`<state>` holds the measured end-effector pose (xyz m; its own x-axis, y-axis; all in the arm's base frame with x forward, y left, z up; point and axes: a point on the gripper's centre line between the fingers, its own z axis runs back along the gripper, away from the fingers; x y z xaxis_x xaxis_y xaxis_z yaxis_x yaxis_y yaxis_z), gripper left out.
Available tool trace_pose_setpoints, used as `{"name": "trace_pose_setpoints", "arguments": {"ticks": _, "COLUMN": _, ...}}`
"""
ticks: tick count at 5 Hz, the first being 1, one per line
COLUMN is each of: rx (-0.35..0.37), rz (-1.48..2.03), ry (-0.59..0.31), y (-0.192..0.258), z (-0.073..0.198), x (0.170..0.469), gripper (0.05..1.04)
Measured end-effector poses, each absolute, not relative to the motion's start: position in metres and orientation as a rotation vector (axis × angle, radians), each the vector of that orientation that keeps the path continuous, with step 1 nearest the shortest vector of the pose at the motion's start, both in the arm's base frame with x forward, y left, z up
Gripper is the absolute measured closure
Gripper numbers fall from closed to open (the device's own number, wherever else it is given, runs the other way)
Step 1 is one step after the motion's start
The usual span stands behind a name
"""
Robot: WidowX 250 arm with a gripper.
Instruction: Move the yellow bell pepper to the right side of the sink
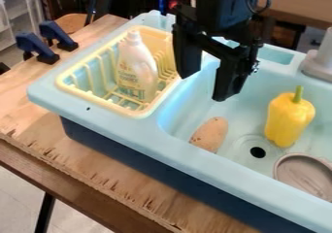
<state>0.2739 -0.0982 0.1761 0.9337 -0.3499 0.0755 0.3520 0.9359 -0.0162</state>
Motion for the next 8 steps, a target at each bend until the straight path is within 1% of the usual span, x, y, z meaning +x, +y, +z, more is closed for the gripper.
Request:
{"name": "trace_pose_setpoints", "arguments": {"ticks": 1, "rx": -0.027, "rz": -0.353, "ry": -0.049, "y": -0.1, "z": 0.168, "x": 0.274, "gripper": 0.078}}
{"name": "trace_pose_setpoints", "arguments": {"ticks": 2, "rx": 0.0, "rz": -0.296, "ry": -0.126, "y": -0.12, "z": 0.166, "x": 0.28, "gripper": 0.077}}
{"name": "trace_pose_setpoints", "arguments": {"ticks": 3, "rx": -0.062, "rz": -0.249, "ry": -0.249, "y": -0.145, "z": 0.169, "x": 0.292, "gripper": 0.078}}
{"name": "trace_pose_setpoints", "arguments": {"ticks": 4, "rx": -0.112, "rz": -0.276, "ry": -0.232, "y": -0.163, "z": 0.16, "x": 0.304, "gripper": 0.078}}
{"name": "trace_pose_setpoints", "arguments": {"ticks": 5, "rx": -0.093, "rz": -0.267, "ry": -0.241, "y": -0.178, "z": 0.166, "x": 0.319, "gripper": 0.077}}
{"name": "trace_pose_setpoints", "arguments": {"ticks": 6, "rx": -0.07, "rz": -0.241, "ry": -0.224, "y": -0.184, "z": 0.164, "x": 0.331, "gripper": 0.078}}
{"name": "trace_pose_setpoints", "arguments": {"ticks": 7, "rx": -0.058, "rz": -0.242, "ry": -0.204, "y": -0.187, "z": 0.162, "x": 0.341, "gripper": 0.078}}
{"name": "trace_pose_setpoints", "arguments": {"ticks": 8, "rx": -0.044, "rz": -0.22, "ry": -0.16, "y": -0.183, "z": 0.155, "x": 0.344, "gripper": 0.078}}
